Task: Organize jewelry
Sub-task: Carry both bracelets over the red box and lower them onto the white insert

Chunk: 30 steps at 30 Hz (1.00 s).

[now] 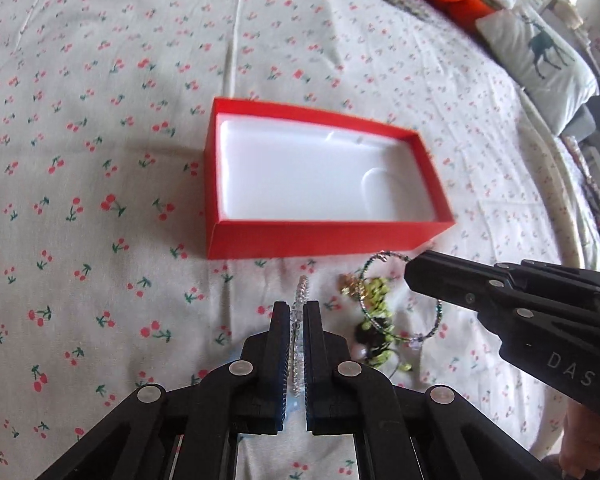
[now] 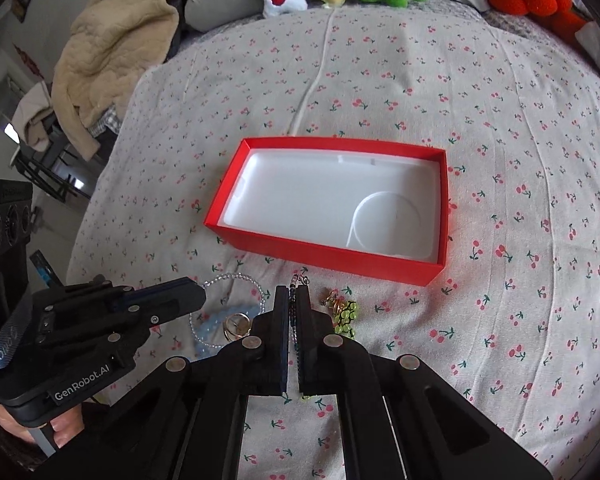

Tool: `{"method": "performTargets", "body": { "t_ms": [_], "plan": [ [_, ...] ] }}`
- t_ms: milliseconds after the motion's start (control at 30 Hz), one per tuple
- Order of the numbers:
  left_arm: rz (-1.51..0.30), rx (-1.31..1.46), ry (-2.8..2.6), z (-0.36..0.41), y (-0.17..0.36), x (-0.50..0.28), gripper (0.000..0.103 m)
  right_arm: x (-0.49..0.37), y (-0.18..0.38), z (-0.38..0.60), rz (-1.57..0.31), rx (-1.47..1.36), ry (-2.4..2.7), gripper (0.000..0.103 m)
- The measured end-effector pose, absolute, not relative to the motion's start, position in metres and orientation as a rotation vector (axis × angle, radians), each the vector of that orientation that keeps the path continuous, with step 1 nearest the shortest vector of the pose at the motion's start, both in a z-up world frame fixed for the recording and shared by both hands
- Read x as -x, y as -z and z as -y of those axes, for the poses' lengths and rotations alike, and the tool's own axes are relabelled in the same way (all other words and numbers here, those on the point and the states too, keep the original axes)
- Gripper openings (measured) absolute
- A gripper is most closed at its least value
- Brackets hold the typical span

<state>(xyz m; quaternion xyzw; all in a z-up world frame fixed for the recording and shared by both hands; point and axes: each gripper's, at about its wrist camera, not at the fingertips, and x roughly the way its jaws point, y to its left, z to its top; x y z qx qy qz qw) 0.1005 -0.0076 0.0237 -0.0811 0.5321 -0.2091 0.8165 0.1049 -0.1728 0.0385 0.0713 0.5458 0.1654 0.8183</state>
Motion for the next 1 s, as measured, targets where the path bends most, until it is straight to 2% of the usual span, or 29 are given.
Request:
{"method": "performTargets", "body": {
  "t_ms": [300,500,800,1000],
  "plan": [
    [-0.99,0.271,0.484,0.016,-0.057,-0.111,0.001,-0.118,-0.073,0.187,-1.023,-0.247,-0.302,0.003],
    [-0.929,0.362,0.519,0.025,-0.067,-0.126,0.001,-0.134,-0.075,0.194,-0.968,-0.305,-0.269,0.003],
    [-0.962,0.419,0.442,0.022,-0.034,-0.158,0.001,-0.163,-0.042,0.204,-0.979,-0.378,-0.212,0.003],
    [-0.995,0.362,0.357,0.016,-0.017,-0.166,0.001,-0.168,-0.025,0.217,-1.014,-0.307,-0.114,0.003]
  ]
}}
